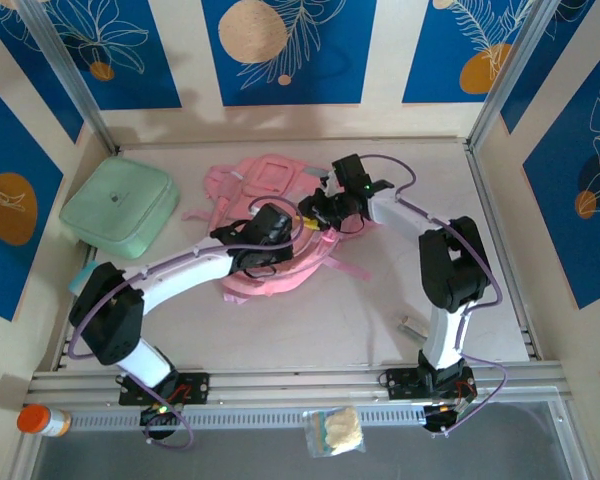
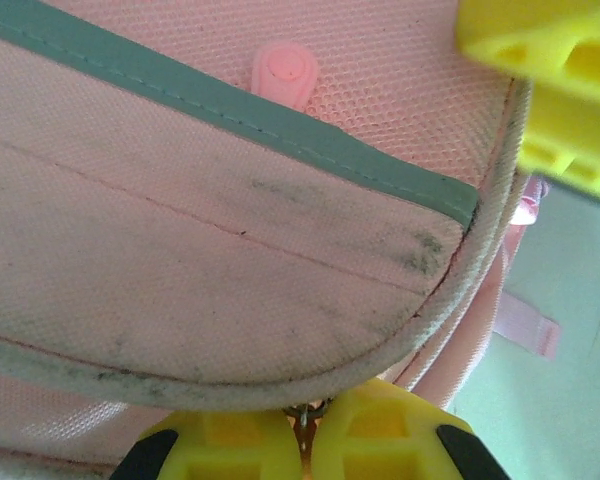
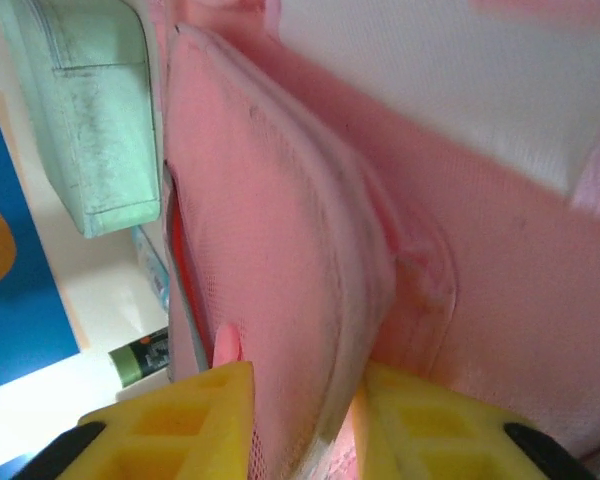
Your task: Pack books, pencil case, and school supplies into a backpack
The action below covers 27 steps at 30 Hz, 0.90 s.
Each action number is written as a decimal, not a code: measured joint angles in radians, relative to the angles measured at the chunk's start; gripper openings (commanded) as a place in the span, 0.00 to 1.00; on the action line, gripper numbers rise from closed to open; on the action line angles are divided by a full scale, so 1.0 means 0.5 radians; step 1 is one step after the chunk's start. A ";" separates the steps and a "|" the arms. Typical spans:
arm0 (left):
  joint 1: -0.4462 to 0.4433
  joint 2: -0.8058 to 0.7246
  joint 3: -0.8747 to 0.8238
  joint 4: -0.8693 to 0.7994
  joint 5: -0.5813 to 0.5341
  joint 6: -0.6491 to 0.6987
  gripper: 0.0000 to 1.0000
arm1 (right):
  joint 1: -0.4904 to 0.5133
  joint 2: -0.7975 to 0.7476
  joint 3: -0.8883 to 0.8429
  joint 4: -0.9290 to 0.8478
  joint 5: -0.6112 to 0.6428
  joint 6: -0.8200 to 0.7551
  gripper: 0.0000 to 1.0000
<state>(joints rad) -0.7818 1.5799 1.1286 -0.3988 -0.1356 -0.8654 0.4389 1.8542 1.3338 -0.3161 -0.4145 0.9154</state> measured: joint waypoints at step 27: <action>0.211 -0.060 0.020 -0.365 0.279 0.574 0.00 | 0.035 -0.187 -0.129 -0.084 0.096 -0.167 0.00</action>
<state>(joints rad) -0.6762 1.5501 1.1385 -0.5812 0.0040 -0.5785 0.4564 1.7607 1.2694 -0.3580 -0.3664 0.8318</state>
